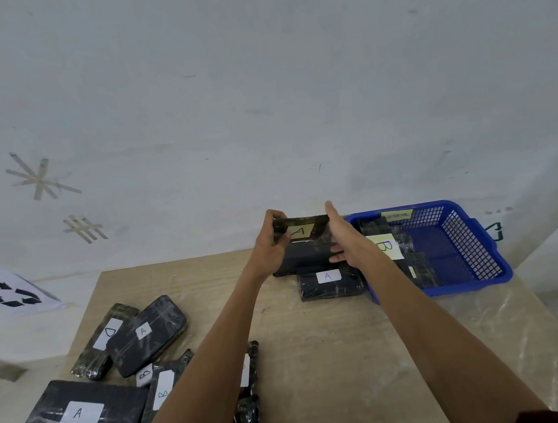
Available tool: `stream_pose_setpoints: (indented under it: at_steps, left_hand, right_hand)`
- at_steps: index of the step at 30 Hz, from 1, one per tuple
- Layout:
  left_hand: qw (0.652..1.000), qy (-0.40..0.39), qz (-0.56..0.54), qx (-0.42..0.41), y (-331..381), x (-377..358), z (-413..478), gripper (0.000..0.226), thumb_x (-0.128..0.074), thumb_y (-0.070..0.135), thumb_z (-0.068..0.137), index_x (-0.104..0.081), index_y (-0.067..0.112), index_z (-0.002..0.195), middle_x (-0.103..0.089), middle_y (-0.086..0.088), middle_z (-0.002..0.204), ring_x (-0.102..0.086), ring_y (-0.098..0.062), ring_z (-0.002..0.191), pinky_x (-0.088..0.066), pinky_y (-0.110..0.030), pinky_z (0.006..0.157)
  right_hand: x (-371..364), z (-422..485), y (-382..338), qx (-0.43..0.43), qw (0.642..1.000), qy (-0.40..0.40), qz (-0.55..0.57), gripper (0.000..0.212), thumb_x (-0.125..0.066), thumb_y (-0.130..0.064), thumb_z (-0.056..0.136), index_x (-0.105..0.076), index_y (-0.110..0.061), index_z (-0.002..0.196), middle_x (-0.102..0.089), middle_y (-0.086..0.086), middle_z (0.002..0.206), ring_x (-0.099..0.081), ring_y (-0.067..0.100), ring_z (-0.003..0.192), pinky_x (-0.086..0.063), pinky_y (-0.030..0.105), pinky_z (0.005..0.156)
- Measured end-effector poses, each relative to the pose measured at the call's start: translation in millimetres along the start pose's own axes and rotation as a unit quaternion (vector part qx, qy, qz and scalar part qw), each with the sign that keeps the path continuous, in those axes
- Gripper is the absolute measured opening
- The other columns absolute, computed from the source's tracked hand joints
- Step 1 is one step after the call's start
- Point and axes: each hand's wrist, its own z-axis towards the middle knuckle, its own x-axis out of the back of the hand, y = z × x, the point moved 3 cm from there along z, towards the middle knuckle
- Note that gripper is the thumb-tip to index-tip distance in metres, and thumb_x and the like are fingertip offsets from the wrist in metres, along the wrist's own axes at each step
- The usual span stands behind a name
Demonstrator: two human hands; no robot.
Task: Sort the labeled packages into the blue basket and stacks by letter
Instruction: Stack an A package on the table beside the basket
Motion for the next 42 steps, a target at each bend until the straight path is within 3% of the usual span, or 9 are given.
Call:
stream_pose_setpoints:
  at_steps: [4, 6, 9, 17, 21, 26, 31, 36, 42]
  left_hand:
    - [0.999, -0.011, 0.038, -0.027, -5.0, 2.4, -0.1, 0.022, -0.046, -0.005, 0.102, -0.040, 0.012, 0.114, -0.050, -0.001, 0.091, -0.049, -0.017, 0.081, -0.045, -0.032, 0.071]
    - [0.998, -0.020, 0.052, -0.034, -4.5, 2.0, -0.1, 0.023, -0.047, -0.007, 0.100, -0.042, 0.012, 0.110, -0.050, -0.003, 0.091, -0.048, -0.013, 0.081, -0.046, -0.030, 0.073]
    - [0.997, -0.028, 0.057, -0.043, -5.8, 1.5, 0.1, 0.027, -0.049, -0.016, 0.094, -0.047, 0.009, 0.104, -0.052, -0.008, 0.096, -0.047, -0.009, 0.082, -0.043, -0.021, 0.075]
    - [0.998, 0.053, -0.010, 0.033, -21.1, 8.6, 8.3, 0.057, -0.033, -0.029, 0.079, -0.063, 0.015, 0.100, -0.061, -0.006, 0.113, -0.056, -0.022, 0.111, -0.051, -0.050, 0.097]
    - [0.986, 0.108, -0.071, 0.106, -25.6, 16.0, 12.6, 0.040, -0.043, -0.008, 0.095, -0.070, 0.021, 0.100, -0.066, 0.000, 0.112, -0.063, -0.021, 0.101, -0.052, -0.058, 0.097]
    - [0.973, 0.141, -0.099, 0.155, -34.3, 21.4, 14.1, 0.025, -0.070, 0.005, 0.090, -0.069, 0.027, 0.103, -0.070, -0.010, 0.110, -0.070, -0.031, 0.104, -0.057, -0.051, 0.093]
    - [0.962, 0.135, -0.125, 0.203, -35.0, 17.8, 13.3, 0.041, -0.073, 0.010, 0.092, -0.061, 0.005, 0.130, -0.072, -0.020, 0.108, -0.071, -0.034, 0.101, -0.058, -0.049, 0.093]
    - [0.970, 0.109, -0.121, 0.178, -23.5, 14.0, 8.3, 0.032, -0.068, 0.005, 0.095, -0.063, 0.001, 0.126, -0.071, -0.014, 0.101, -0.069, -0.026, 0.090, -0.062, -0.033, 0.075]
    - [0.981, 0.087, -0.104, 0.140, -8.8, 10.1, 5.6, 0.031, -0.068, 0.001, 0.094, -0.061, 0.002, 0.124, -0.067, -0.005, 0.090, -0.064, -0.011, 0.077, -0.054, -0.016, 0.056]
  right_hand:
    - [7.2, -2.7, 2.1, -0.025, 0.987, -0.062, 0.147, 0.039, -0.050, -0.036, 0.104, -0.056, 0.002, 0.110, -0.061, 0.019, 0.091, -0.058, 0.024, 0.076, -0.052, 0.034, 0.068]
    - [9.0, -0.4, 0.6, 0.004, 0.979, -0.051, 0.195, 0.015, -0.049, -0.010, 0.102, -0.056, 0.002, 0.096, -0.059, 0.019, 0.084, -0.057, 0.022, 0.069, -0.051, 0.032, 0.066]
    - [8.8, 4.1, 0.7, 0.025, 0.979, -0.027, 0.199, 0.015, -0.045, 0.005, 0.098, -0.053, 0.000, 0.086, -0.056, 0.020, 0.079, -0.056, 0.022, 0.063, -0.053, 0.027, 0.055]
    - [10.9, 17.8, 7.1, 0.099, 0.993, 0.017, 0.054, 0.019, -0.046, 0.004, 0.100, -0.062, 0.007, 0.090, -0.061, 0.019, 0.082, -0.059, 0.019, 0.061, -0.055, 0.024, 0.058]
    - [14.2, 20.0, 9.5, 0.142, 0.989, 0.030, 0.004, 0.026, -0.046, 0.001, 0.102, -0.059, 0.009, 0.123, -0.062, 0.022, 0.104, -0.060, 0.017, 0.057, -0.057, 0.027, 0.063]
    - [12.3, 14.1, 5.7, 0.174, 0.985, 0.014, 0.001, 0.034, -0.045, 0.003, 0.102, -0.052, 0.006, 0.136, -0.065, 0.012, 0.104, -0.063, 0.019, 0.061, -0.061, 0.029, 0.068]
    - [10.1, 9.0, 1.0, 0.188, 0.982, 0.003, -0.030, 0.047, -0.051, 0.000, 0.100, -0.041, -0.009, 0.145, -0.058, 0.016, 0.105, -0.064, 0.021, 0.084, -0.063, 0.034, 0.065]
    - [8.5, 7.2, 1.7, 0.209, 0.976, -0.021, -0.056, 0.071, -0.061, -0.006, 0.097, -0.026, -0.034, 0.152, -0.053, 0.015, 0.110, -0.065, 0.024, 0.094, -0.063, 0.036, 0.062]
    - [1.6, 0.2, -1.3, 0.270, 0.959, -0.002, -0.083, 0.054, -0.070, -0.010, 0.091, -0.043, -0.025, 0.136, -0.054, -0.003, 0.112, -0.063, 0.017, 0.092, -0.060, 0.031, 0.060]
